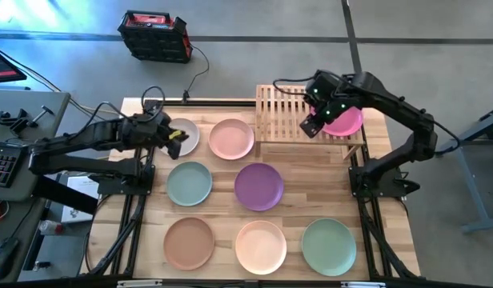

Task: Place and stack plates onto a shelf
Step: Stack the violet plate on top of the pink plate on the shelf

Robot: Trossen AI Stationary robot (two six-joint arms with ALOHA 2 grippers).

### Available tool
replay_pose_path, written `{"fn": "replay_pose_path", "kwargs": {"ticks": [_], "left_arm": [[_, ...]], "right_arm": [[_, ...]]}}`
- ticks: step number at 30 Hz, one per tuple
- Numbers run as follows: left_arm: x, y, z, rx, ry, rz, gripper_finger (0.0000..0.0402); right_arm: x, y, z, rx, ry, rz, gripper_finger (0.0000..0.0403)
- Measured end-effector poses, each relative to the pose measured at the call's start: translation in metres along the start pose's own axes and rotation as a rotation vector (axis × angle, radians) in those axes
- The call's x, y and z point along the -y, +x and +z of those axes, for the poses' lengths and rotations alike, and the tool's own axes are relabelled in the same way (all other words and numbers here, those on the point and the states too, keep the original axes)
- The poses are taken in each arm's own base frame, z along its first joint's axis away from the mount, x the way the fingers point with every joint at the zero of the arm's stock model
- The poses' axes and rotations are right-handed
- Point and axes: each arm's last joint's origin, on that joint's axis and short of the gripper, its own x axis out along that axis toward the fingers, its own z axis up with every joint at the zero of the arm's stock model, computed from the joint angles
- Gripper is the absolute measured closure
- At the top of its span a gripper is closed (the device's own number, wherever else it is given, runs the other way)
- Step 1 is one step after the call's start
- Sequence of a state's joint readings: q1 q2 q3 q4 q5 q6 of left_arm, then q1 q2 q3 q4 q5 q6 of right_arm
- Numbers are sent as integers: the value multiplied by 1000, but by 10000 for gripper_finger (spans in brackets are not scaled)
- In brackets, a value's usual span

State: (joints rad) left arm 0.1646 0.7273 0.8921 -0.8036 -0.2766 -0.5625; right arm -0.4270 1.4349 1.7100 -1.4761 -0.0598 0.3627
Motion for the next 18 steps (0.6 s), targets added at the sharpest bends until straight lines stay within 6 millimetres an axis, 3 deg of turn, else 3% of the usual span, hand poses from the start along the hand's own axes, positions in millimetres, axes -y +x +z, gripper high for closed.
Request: {"fn": "replay_pose_path", "kwargs": {"ticks": [4, 18], "left_arm": [[7, 12, -1, -68, 14, -36, 312], [45, 73, 6, -127, 322, -282, 312]], "right_arm": [[-15, 1, -6, -6, 19, 26, 293], [-72, 0, -37, -14, 84, 84, 293]]}}
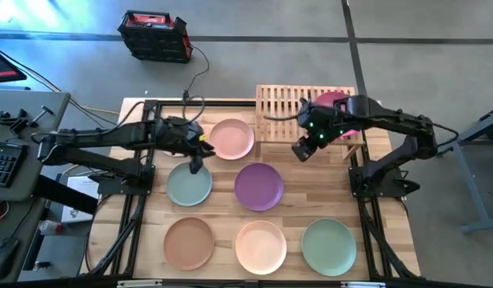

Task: Place and stack plates onto a shelf
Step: Stack the violet plate on top of the pink plate on the shelf

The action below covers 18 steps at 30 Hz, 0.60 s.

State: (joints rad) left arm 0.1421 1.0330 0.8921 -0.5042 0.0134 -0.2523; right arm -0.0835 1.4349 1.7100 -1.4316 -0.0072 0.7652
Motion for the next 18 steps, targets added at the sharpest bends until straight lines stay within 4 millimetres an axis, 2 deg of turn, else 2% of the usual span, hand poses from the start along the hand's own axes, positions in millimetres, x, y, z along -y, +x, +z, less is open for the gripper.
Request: {"fn": "replay_pose_path", "kwargs": {"ticks": [7, 18], "left_arm": [[7, 36, -1, -61, 181, -73, 312], [36, 88, -19, -139, 529, -169, 312]], "right_arm": [[-20, -1, -22, 26, 46, -15, 293], [-37, -3, -44, 79, 84, -30, 293]]}}
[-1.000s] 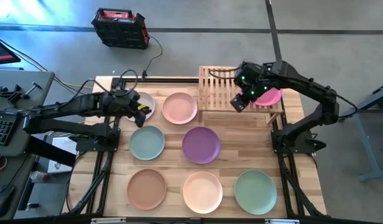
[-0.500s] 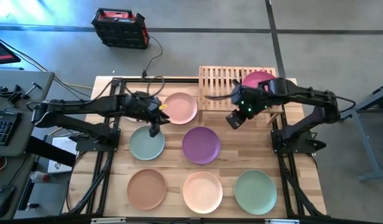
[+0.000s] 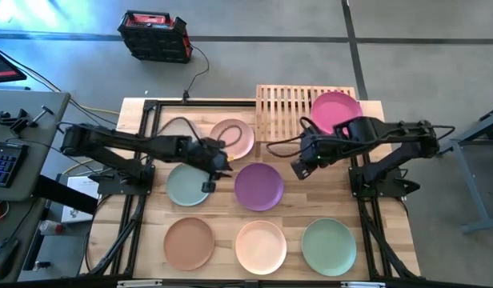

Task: Place and stack plates onto a shelf
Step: Stack the violet plate on top of the pink plate on the shelf

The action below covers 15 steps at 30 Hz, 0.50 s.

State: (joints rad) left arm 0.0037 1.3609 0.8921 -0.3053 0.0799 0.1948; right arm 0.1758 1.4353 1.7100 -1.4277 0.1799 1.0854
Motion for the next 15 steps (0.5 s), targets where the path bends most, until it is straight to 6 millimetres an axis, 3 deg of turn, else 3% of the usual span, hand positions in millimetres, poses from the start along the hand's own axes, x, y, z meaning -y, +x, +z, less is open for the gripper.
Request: {"fn": "replay_pose_path", "kwargs": {"ticks": [15], "left_arm": [[30, 58, -12, -93, 311, -100, 312]], "right_arm": [[-3, 0, -5, 21, -10, -9, 293]]}}
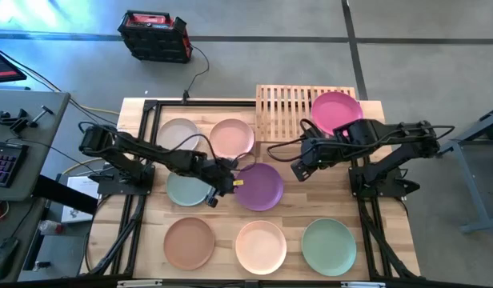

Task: Place and stack plates onto a shelf
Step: Stack the violet plate on top of the pink plate on the shelf

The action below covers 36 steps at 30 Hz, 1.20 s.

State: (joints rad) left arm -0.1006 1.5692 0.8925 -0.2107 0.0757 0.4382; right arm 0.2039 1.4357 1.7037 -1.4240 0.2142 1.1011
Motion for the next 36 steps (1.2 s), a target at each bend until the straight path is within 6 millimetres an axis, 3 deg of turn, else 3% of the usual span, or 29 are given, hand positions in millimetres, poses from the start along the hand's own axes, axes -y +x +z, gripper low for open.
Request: {"fn": "replay_pose_path", "kwargs": {"ticks": [14, 36], "left_arm": [[11, 29, -4, -57, 98, 10, 312], [12, 42, -9, -81, 133, 1, 312]], "right_arm": [[-1, 1, 0, -2, -2, -5, 293], [-6, 10, 0, -19, -13, -26, 293]]}}
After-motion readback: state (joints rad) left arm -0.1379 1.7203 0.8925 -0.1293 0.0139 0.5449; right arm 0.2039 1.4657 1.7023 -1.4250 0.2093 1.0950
